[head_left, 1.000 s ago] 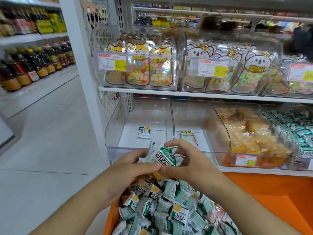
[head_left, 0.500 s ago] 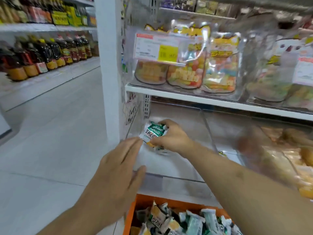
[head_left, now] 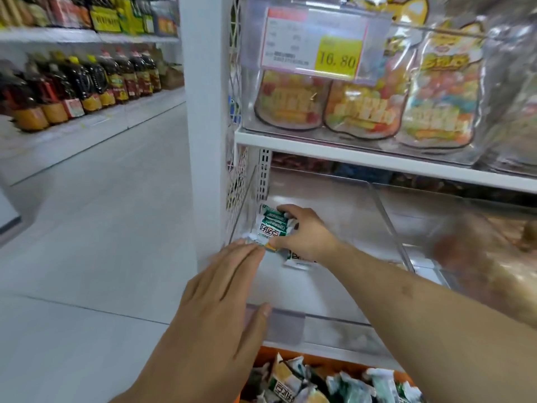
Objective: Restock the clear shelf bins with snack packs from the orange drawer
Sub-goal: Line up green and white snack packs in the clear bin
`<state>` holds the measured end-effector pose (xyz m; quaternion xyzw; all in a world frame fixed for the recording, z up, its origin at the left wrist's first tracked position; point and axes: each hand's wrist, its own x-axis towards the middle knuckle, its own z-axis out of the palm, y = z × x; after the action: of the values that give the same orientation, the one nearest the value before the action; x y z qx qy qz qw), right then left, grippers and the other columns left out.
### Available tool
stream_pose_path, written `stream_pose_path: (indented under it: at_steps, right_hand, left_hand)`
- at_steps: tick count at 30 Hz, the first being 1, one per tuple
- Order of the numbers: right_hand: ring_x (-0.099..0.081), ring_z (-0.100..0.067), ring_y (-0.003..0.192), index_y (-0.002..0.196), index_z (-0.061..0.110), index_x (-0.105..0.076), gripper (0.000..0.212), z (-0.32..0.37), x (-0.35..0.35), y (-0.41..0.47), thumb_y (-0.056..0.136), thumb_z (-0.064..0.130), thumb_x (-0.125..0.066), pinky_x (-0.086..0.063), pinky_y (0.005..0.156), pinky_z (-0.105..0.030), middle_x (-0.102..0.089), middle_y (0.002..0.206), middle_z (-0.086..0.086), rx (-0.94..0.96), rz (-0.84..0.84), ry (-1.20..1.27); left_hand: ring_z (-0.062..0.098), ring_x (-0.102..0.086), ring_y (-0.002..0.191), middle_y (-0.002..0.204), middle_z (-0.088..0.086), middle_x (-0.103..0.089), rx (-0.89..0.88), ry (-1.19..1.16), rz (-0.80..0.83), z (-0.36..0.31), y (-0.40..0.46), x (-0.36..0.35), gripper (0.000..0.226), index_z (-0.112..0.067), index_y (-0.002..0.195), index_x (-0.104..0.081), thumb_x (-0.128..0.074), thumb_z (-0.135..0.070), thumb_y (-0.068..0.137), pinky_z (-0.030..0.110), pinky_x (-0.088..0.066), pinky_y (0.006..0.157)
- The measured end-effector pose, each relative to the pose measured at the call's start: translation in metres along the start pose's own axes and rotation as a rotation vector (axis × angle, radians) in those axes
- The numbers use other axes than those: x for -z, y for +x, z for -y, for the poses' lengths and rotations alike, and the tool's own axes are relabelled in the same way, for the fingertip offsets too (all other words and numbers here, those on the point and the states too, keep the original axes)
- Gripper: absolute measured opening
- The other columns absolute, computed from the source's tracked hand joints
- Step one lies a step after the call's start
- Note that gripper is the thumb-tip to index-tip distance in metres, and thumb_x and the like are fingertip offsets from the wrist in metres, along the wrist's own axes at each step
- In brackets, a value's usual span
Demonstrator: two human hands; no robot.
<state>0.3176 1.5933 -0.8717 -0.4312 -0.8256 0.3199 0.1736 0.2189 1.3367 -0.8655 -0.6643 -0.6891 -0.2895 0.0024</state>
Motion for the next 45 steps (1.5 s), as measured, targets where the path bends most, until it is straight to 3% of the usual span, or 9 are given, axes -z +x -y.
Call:
stream_pose_path:
  at_steps: [4, 8, 13, 18, 23, 29, 33, 41, 45]
  right_hand:
    - [-0.065, -0.013, 0.102, 0.156, 0.027, -0.041, 0.090, 0.004, -0.003, -0.002, 0.081, 0.020, -0.090, -0.055, 0.071, -0.018, -0.054, 0.133, 0.010, -0.030, -0.020, 0.030]
    - [-0.063, -0.017, 0.105, 0.141, 0.024, -0.049, 0.074, 0.005, -0.007, 0.003, 0.080, 0.027, -0.090, -0.062, 0.085, -0.038, -0.061, 0.131, 0.007, -0.050, -0.082, -0.033]
    - [-0.063, -0.019, 0.107, 0.147, 0.032, -0.041, 0.089, 0.001, -0.004, 0.000, 0.075, 0.043, -0.093, -0.053, 0.055, -0.024, -0.060, 0.133, 0.002, -0.109, -0.060, 0.001]
    - [-0.062, -0.023, 0.119, 0.161, 0.024, -0.024, 0.114, -0.002, 0.001, -0.008, 0.073, 0.047, -0.094, -0.063, 0.079, -0.037, -0.054, 0.146, 0.000, -0.162, -0.041, -0.007]
    - [-0.057, -0.023, 0.129, 0.151, 0.019, -0.047, 0.097, -0.007, 0.011, -0.017, 0.069, 0.038, -0.094, -0.053, 0.104, -0.037, -0.054, 0.148, -0.001, -0.209, 0.038, -0.177]
    - [-0.068, -0.018, 0.097, 0.122, 0.020, -0.066, 0.067, -0.011, 0.014, -0.035, 0.064, 0.025, -0.100, -0.056, 0.074, -0.028, -0.070, 0.109, -0.001, -0.236, 0.106, -0.225]
    - [-0.070, -0.022, 0.095, 0.114, 0.019, -0.069, 0.063, 0.002, 0.022, -0.051, 0.061, 0.026, -0.101, -0.060, 0.077, -0.032, -0.071, 0.108, -0.002, -0.235, 0.031, -0.177]
    - [-0.070, -0.014, 0.084, 0.105, 0.023, -0.058, 0.046, 0.038, 0.053, -0.105, 0.078, 0.032, -0.094, -0.054, 0.070, -0.031, -0.074, 0.097, 0.003, -0.106, 0.009, 0.265]
    - [-0.063, -0.014, 0.091, 0.127, 0.028, -0.058, 0.037, 0.047, 0.061, -0.115, 0.096, 0.034, -0.076, -0.045, 0.073, -0.028, -0.070, 0.110, 0.001, -0.108, 0.101, 0.519]
  left_hand:
    - [-0.006, -0.004, 0.156, 0.168, -0.024, -0.014, -0.004, 0.007, -0.012, 0.001, 0.000, 0.001, 0.063, -0.035, 0.161, -0.020, -0.035, -0.052, 0.102, 0.026, -0.020, 0.109]
    - [-0.002, -0.008, 0.156, 0.167, -0.018, -0.022, 0.001, 0.013, -0.032, 0.002, 0.001, -0.001, 0.063, -0.031, 0.160, -0.027, -0.038, -0.050, 0.101, 0.029, -0.023, 0.109]
    - [-0.004, -0.005, 0.156, 0.167, -0.019, -0.018, 0.009, 0.007, 0.005, 0.001, 0.001, -0.001, 0.063, -0.032, 0.160, -0.023, -0.035, -0.052, 0.101, 0.027, -0.018, 0.110]
    - [-0.011, 0.017, 0.152, 0.163, -0.036, 0.011, 0.029, -0.017, 0.027, -0.002, 0.000, 0.001, 0.067, -0.046, 0.161, -0.002, -0.016, -0.063, 0.097, 0.014, -0.004, 0.112]
    - [-0.013, 0.027, 0.147, 0.160, -0.037, 0.020, 0.076, -0.009, 0.084, -0.010, 0.001, 0.011, 0.074, -0.047, 0.160, 0.009, -0.003, -0.067, 0.089, 0.008, 0.002, 0.110]
    - [-0.015, 0.028, 0.145, 0.163, -0.034, 0.016, 0.098, -0.029, 0.100, -0.017, 0.000, 0.019, 0.065, -0.047, 0.160, 0.009, -0.024, -0.058, 0.105, 0.012, 0.005, 0.114]
    - [-0.015, 0.027, 0.145, 0.164, -0.032, 0.013, 0.097, -0.023, 0.119, -0.022, -0.001, 0.025, 0.067, -0.043, 0.161, 0.006, -0.034, -0.048, 0.108, 0.012, 0.010, 0.114]
    - [-0.009, -0.009, 0.114, 0.150, -0.030, -0.029, 0.155, 0.007, 0.002, -0.056, 0.014, 0.039, 0.047, -0.047, 0.151, -0.029, -0.043, -0.044, 0.107, 0.019, -0.021, 0.111]
    - [-0.002, -0.057, 0.107, 0.135, -0.020, -0.051, 0.270, -0.206, 0.022, -0.070, 0.045, 0.032, 0.050, -0.040, 0.145, -0.042, -0.062, -0.046, 0.100, 0.028, -0.054, 0.092]
